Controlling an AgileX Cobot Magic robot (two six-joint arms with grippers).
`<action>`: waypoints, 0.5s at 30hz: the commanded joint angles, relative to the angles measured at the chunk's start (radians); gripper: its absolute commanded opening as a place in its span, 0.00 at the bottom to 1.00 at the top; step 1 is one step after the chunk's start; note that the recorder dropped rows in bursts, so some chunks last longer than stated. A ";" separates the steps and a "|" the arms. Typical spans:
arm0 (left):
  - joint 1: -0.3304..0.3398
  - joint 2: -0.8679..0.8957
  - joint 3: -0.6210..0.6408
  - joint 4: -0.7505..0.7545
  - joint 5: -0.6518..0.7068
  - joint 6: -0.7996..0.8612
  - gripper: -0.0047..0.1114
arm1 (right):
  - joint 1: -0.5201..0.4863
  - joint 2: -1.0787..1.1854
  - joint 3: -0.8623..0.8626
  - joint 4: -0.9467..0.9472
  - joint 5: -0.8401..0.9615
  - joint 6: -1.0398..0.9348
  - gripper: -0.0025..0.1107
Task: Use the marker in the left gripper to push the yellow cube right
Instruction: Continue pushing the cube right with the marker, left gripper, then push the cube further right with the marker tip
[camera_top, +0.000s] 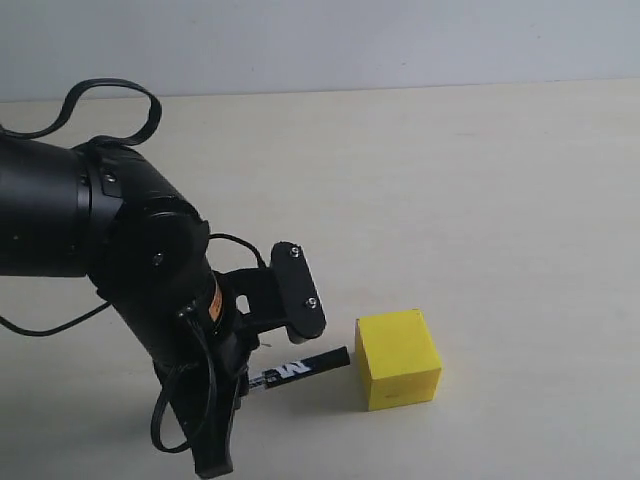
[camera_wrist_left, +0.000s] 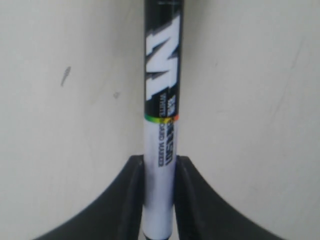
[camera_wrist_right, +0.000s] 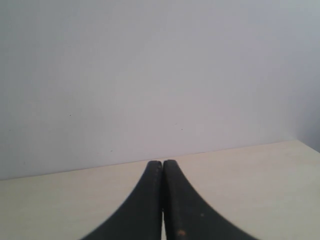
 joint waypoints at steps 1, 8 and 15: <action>0.004 0.000 -0.011 0.133 -0.008 0.004 0.04 | -0.006 -0.005 0.004 0.002 -0.002 -0.002 0.02; 0.004 0.000 -0.011 0.158 -0.031 0.132 0.04 | -0.006 -0.005 0.004 0.002 -0.002 -0.002 0.02; 0.004 0.000 -0.011 0.195 -0.059 0.210 0.04 | -0.006 -0.005 0.004 0.002 -0.002 -0.002 0.02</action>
